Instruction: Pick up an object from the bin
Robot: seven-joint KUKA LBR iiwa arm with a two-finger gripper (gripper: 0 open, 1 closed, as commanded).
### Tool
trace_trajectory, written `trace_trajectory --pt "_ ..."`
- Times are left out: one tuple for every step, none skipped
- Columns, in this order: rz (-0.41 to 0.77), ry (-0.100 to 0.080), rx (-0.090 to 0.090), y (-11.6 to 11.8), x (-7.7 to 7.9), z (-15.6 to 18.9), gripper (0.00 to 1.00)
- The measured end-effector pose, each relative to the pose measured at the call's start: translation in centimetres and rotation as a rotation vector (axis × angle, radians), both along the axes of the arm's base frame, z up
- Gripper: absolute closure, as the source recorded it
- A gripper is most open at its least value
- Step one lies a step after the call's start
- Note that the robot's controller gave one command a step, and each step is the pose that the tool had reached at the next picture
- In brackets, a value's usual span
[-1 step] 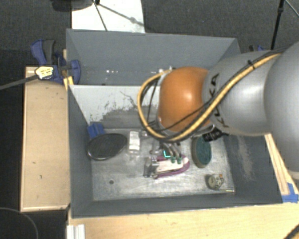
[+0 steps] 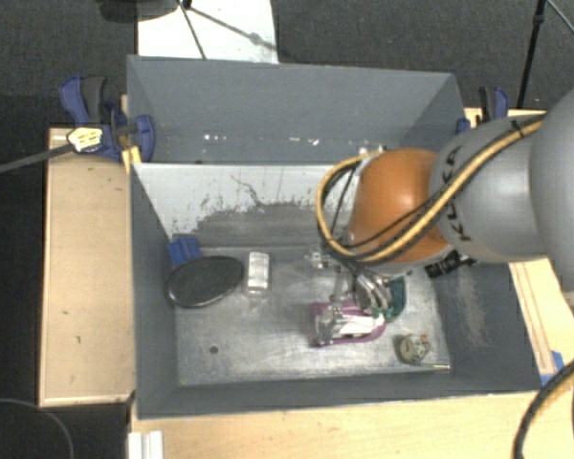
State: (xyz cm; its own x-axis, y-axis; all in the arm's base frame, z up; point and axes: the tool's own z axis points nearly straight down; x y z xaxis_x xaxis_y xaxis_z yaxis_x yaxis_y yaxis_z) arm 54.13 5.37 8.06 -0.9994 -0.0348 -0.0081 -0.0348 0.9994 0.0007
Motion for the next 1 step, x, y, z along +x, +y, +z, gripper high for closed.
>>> trace_trajectory --pt "0.012 0.006 -0.002 -3.33 -6.24 2.07 0.0"
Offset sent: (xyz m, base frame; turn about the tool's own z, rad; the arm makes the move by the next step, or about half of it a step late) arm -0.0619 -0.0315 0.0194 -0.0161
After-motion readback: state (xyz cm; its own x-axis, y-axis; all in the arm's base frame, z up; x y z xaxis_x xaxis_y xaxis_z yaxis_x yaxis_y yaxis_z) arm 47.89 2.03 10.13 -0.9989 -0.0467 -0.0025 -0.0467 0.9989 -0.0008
